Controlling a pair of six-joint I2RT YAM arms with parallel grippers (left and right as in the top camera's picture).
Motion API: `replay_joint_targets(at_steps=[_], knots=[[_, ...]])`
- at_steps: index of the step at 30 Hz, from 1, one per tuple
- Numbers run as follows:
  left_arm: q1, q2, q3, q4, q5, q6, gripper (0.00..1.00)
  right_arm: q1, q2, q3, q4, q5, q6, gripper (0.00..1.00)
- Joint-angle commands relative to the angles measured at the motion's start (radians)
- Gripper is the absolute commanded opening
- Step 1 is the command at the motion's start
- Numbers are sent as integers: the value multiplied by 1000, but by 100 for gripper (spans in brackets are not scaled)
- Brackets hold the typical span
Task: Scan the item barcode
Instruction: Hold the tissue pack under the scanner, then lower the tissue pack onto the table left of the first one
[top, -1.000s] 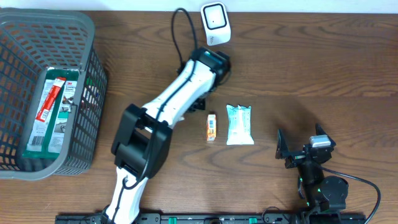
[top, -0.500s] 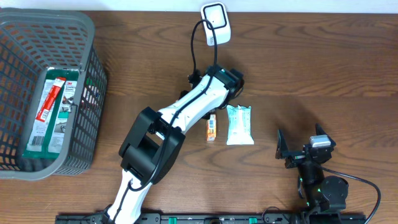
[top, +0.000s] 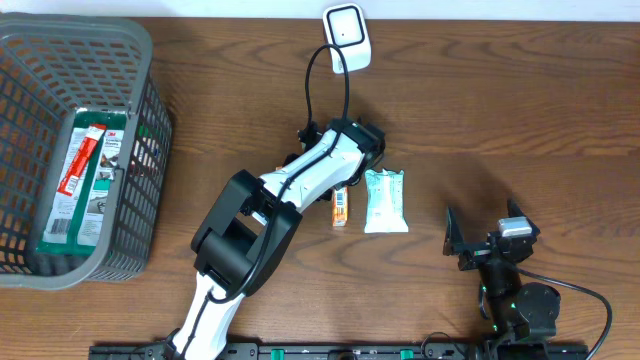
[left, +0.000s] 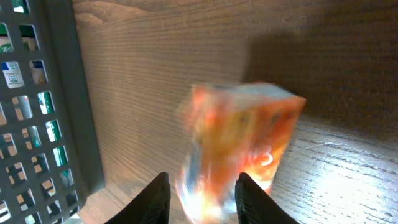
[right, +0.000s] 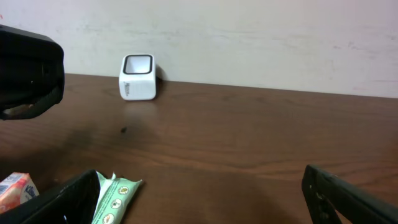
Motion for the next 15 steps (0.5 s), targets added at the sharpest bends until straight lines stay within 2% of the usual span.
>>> replay_joint_targets(at_steps=[1,10,15], knots=[[1,8,-6,-1,-1,-15,37,13,-1,-1,-4,2,-4,99],[19,0,-2,2,5,-7,37,13,-1,-1,-4,2,-4,99],[116,-66,27,-22,19,3,37,13,-1,-1,-4,2,-4,99]])
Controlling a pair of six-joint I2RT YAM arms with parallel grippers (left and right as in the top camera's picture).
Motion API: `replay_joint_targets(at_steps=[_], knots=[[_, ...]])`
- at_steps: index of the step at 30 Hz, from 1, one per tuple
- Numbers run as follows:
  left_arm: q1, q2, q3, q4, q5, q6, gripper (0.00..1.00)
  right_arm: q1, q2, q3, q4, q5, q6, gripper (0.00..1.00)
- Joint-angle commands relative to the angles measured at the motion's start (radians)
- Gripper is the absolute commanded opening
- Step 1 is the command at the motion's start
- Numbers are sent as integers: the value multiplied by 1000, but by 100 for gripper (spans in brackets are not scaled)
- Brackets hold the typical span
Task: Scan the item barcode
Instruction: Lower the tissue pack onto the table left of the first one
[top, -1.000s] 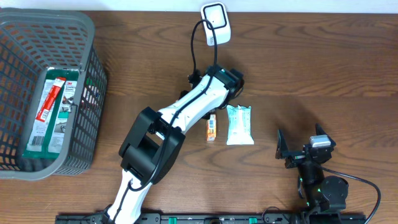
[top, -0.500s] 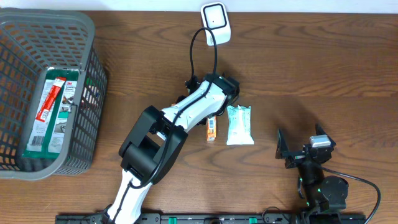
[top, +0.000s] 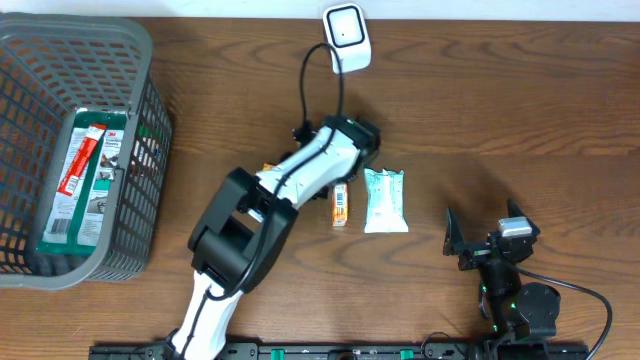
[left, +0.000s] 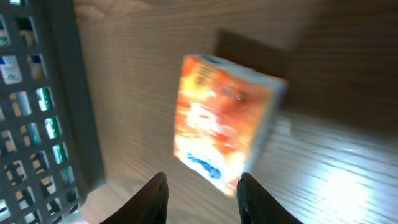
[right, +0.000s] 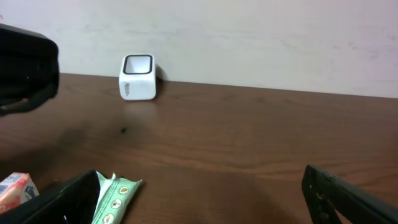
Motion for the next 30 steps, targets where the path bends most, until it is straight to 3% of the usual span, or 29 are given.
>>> replay_joint_targets(at_steps=[1,3,10,16,25,30], knots=[[101,-85,30,-10,35,26,38,13,-1,-1,-4,2,-4,99],[156,-133,34,10,129,97,38,13,-1,-1,-4,2,-4,99],[393,-249,34,62,730,496,48,13,-1,-1,-4,2,-4,99],[572,-231,-21,79,1009,740,49,13,-1,-1,-4,2,-5,99],[622,-230,-250,290,1120,850,49,13,-1,-1,-4,2,-4,99],[618,-230,-346,409,1119,850,49,13,-1,-1,-4,2,-4,99]])
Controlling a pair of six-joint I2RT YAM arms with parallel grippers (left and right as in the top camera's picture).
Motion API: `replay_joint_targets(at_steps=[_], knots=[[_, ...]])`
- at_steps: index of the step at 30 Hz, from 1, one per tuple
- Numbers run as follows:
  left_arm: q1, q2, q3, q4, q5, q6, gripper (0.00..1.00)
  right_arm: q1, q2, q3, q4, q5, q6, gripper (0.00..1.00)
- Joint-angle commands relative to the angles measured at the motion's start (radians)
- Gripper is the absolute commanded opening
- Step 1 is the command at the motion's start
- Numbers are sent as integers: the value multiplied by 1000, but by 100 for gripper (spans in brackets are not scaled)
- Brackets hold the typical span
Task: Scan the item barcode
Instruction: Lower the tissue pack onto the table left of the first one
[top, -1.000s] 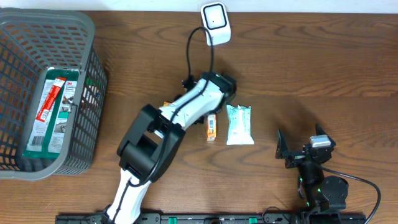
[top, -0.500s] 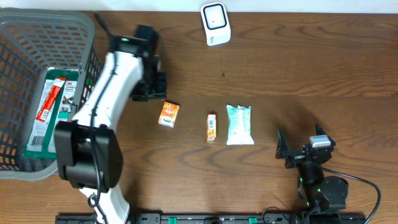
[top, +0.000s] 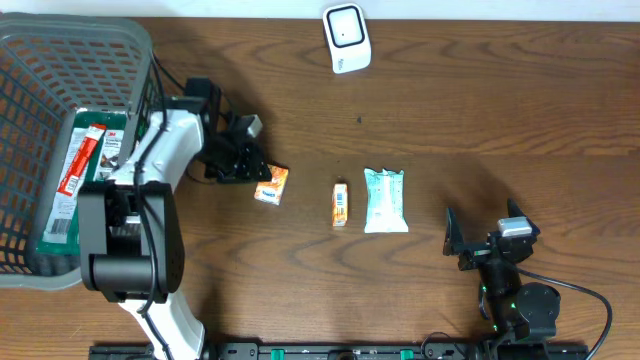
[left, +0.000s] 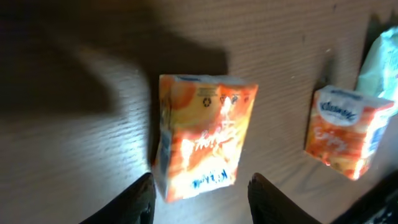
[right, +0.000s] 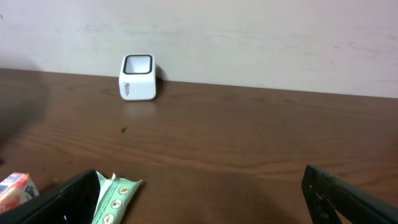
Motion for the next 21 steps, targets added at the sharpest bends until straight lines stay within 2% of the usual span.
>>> replay_joint_targets(at_steps=[1,15,16,17,18,19,21], knots=[[3,16,-50,48,38,39,49,13,-1,-1,-4,2,-4,99],[15,17,-141,190,35,53,48,13,-1,-1,-4,2,-4,99],[19,17,-141,189,36,53,42,13,-1,-1,-4,2,-4,99],[23,17,-141,188,36,51,31,13,-1,-1,-4,2,-4,99],[27,16,-141,187,36,41,15,13,-1,-1,-4,2,-4,99],[29,16,-140,185,36,29,8,13,-1,-1,-4,2,-4,99],[31,12,-132,172,36,26,7,13,-1,-1,-4,2,-4,99]])
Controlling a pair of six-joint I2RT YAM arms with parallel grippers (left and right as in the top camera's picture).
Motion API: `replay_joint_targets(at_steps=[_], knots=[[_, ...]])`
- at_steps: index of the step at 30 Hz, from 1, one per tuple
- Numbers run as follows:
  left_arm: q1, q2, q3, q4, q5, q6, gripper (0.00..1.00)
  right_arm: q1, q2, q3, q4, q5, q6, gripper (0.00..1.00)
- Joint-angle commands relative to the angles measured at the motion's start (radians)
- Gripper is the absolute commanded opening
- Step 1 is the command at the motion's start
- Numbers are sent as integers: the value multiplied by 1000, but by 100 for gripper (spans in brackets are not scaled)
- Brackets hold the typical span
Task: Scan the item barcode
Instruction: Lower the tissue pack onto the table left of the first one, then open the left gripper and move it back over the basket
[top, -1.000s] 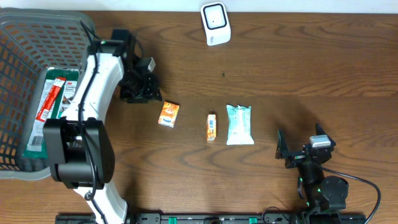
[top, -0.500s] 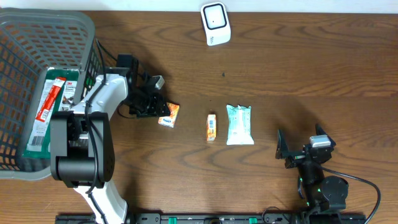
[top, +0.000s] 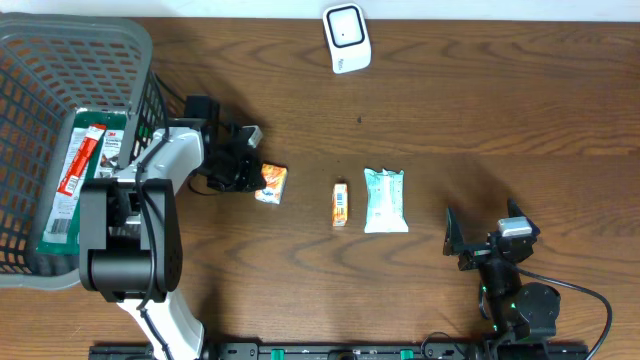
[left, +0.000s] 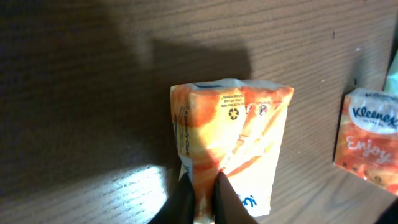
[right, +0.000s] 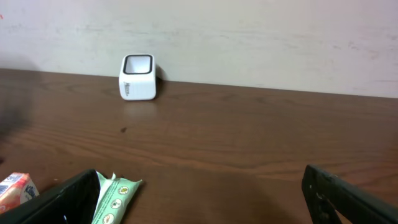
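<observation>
An orange tissue pack lies on the table left of centre. My left gripper is shut on the pack's near edge, its two fingers pinched close together. In the overhead view the left gripper comes at the pack from the left. The white scanner stands at the table's far edge, also seen in the right wrist view. My right gripper rests open near the front right, nothing between its fingers.
A smaller orange Kleenex pack and a green wipes packet lie in the middle of the table. A grey mesh basket with packaged goods stands at the far left, just behind the left arm.
My left gripper was open over the orange tissue pack; now it is shut on the pack's edge. The pack lies in about the same spot. The right arm has not moved.
At first the left arm reached to the table's middle, the orange pack blurred just past its open fingers. Then the pack showed farther from the fingers. Later the arm stood by the basket, open over the lying pack. Now it grips the pack.
</observation>
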Motion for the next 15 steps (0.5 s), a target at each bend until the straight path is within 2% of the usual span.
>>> replay_joint_targets(at_steps=[1,8,11,15], knots=[[9,3,13,-29,6,-5,7,13,-1,-1,-4,2,-4,99],[-2,-156,44,-72,-30,-113,7,13,-1,-1,-4,2,-4,99],[-43,-274,44,-74,-253,-230,7,13,-1,-1,-4,2,-4,99],[-174,-399,44,-104,-608,-380,7,13,-1,-1,-4,2,-4,99]])
